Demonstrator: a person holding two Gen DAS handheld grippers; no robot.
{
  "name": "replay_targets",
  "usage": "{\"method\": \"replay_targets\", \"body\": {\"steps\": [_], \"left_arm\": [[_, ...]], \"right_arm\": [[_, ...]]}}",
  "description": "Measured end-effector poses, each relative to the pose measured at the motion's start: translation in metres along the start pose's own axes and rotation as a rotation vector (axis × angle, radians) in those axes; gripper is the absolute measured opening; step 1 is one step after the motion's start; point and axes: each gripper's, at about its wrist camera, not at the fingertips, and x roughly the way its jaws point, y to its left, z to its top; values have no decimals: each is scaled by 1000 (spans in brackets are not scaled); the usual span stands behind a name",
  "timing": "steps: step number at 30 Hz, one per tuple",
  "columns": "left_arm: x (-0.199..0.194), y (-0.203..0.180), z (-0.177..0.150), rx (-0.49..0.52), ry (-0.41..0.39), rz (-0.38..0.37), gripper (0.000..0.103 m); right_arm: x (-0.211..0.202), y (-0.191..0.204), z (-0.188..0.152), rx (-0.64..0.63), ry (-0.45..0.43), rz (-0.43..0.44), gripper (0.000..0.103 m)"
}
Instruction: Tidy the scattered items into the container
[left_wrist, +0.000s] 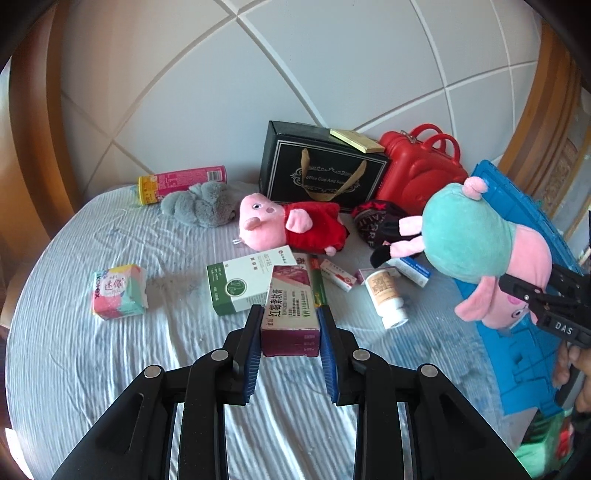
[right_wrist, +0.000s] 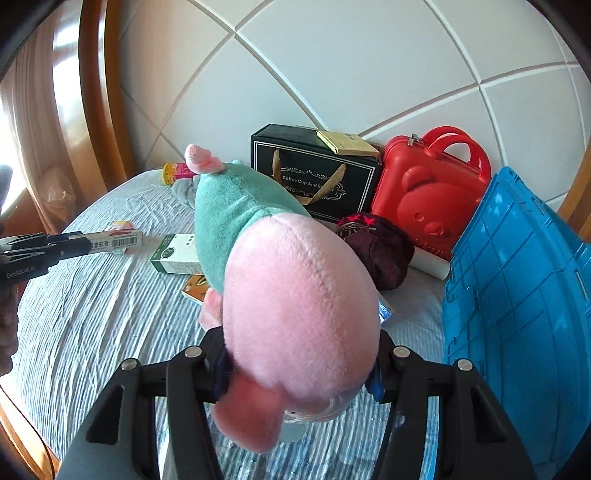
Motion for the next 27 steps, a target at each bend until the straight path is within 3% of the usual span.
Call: {"method": "replay_targets", "body": {"steps": [11,27], "left_arm": [[-82,-30,3,-22,-46,119,28],[-172,-90,21,-53,-118,286,28]], "right_arm": [[-88,3,-3,6,-70,74,54],[-156,-19,-6,16,-152,146,55]]}}
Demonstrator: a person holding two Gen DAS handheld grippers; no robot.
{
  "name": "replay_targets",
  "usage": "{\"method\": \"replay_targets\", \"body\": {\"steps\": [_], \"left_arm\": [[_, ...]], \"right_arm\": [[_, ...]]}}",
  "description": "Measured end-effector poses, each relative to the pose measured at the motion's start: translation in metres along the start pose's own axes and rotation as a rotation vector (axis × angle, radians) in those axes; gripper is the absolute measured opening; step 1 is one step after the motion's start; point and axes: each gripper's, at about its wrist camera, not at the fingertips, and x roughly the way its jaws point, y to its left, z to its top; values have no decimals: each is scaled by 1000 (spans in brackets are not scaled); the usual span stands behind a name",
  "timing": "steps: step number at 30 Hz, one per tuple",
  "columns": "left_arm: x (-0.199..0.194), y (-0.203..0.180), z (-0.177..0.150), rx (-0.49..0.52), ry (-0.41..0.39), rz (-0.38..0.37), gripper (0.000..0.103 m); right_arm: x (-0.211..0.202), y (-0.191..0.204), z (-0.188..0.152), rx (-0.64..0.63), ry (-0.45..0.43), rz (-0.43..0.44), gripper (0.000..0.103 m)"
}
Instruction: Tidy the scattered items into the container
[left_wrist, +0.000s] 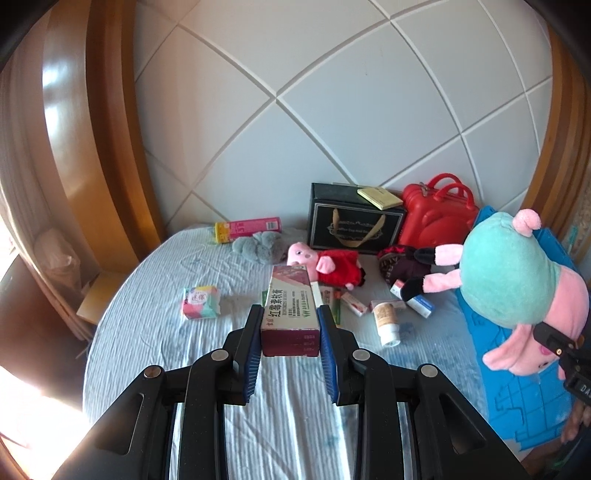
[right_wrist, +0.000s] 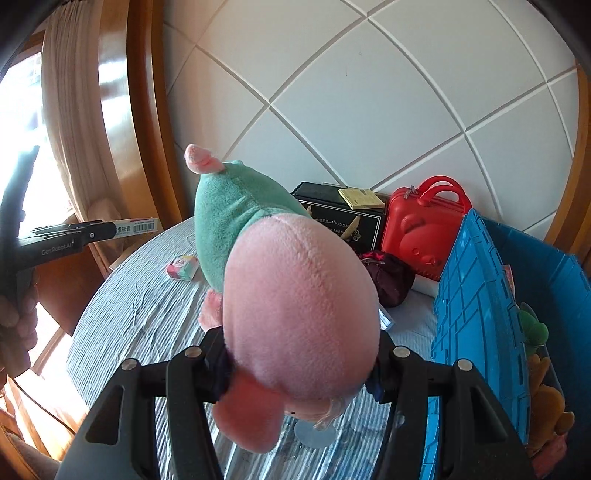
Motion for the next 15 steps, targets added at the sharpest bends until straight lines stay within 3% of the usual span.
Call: {"method": "replay_targets", "body": {"steps": [15], "left_arm": [[-32,-40,12,-26,-70,50,28]], "right_arm": [[-21,-34,7,-37,-50,62,55]]}}
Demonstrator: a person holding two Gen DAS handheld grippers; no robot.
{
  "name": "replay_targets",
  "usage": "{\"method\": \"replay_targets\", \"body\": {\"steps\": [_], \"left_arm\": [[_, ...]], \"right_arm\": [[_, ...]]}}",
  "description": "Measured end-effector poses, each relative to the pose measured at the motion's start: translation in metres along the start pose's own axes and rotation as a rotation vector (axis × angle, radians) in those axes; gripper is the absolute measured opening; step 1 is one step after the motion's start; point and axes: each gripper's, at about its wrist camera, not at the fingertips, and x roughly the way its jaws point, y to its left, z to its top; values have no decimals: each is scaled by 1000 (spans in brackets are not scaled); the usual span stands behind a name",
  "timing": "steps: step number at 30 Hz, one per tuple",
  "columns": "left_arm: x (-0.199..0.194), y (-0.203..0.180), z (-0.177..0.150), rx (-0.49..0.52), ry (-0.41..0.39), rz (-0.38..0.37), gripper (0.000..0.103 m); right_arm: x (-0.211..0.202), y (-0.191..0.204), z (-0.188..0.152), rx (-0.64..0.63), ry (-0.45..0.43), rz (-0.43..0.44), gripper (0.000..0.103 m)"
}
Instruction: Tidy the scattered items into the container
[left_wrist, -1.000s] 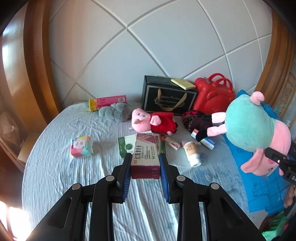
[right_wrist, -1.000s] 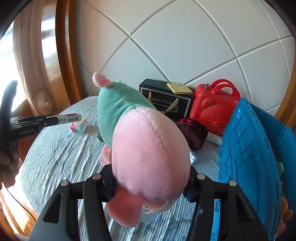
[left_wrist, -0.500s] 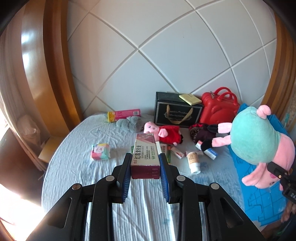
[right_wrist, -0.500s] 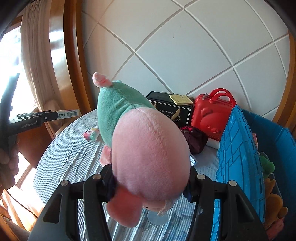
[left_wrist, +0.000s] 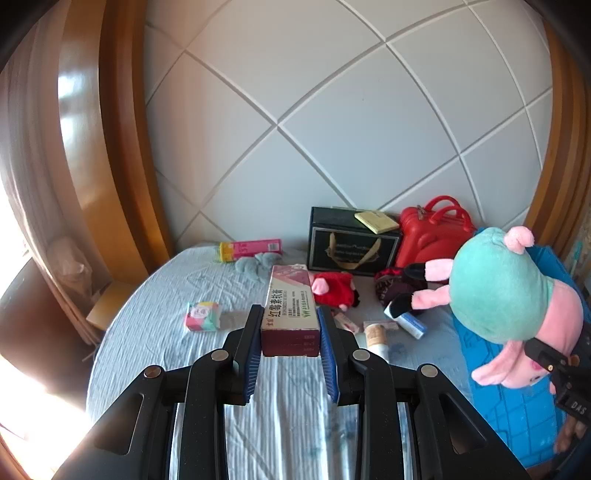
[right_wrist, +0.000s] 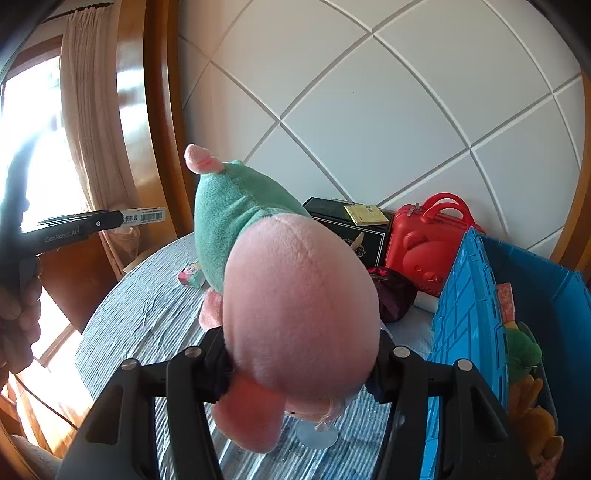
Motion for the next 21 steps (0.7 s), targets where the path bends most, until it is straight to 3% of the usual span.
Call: {"method": "replay_targets", "body": {"steps": [12,21], "left_arm": [[-14,-54,7,21,-12,-24,28],[-29,-121,20,89,-39,-109,28]], "right_arm": [[-41,-43,5,14,-71,-15,55],[-80,-95,-4,81,-111,-79,55]]}}
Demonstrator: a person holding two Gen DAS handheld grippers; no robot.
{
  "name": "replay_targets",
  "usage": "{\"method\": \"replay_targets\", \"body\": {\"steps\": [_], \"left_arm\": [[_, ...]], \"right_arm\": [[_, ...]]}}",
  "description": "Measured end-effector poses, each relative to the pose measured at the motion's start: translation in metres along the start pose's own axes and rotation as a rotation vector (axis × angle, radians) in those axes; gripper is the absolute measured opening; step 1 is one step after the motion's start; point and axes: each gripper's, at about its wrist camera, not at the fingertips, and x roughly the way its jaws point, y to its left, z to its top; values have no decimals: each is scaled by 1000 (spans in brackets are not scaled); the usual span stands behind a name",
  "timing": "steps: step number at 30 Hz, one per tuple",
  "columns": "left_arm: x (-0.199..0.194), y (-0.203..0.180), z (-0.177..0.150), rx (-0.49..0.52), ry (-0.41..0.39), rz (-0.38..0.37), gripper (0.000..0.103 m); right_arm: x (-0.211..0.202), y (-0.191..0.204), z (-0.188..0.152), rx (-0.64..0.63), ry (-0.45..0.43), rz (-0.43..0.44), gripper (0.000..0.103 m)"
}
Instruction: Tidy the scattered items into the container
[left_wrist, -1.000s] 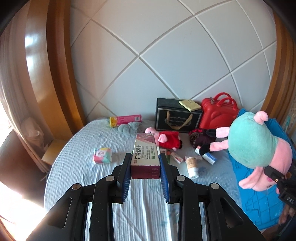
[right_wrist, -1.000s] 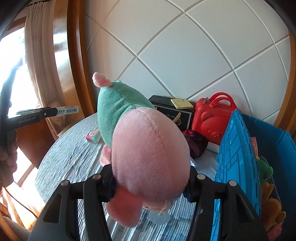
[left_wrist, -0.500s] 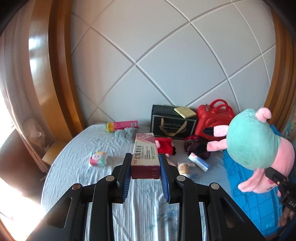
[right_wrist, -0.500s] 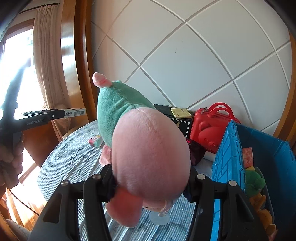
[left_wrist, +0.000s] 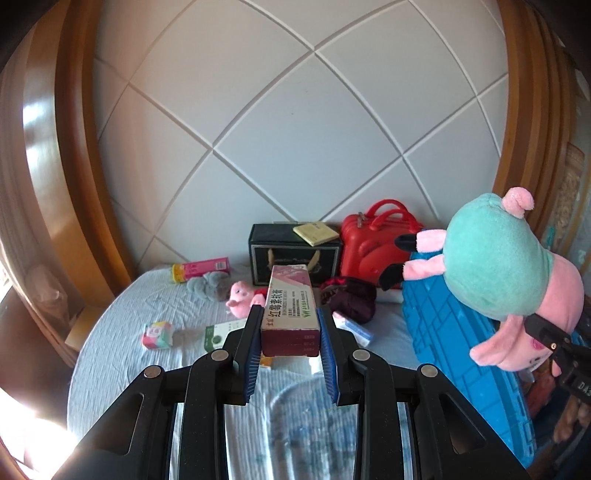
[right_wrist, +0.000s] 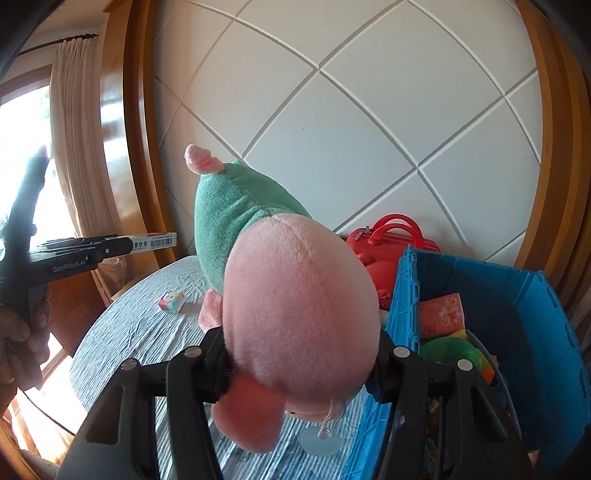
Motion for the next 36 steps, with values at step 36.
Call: {"method": "replay_targets", "body": {"steps": [36], "left_arm": [[-11,-319,0,364,64,-627,28]], "right_arm": [[-128,-228,-33,242,-21,-442,54]]}}
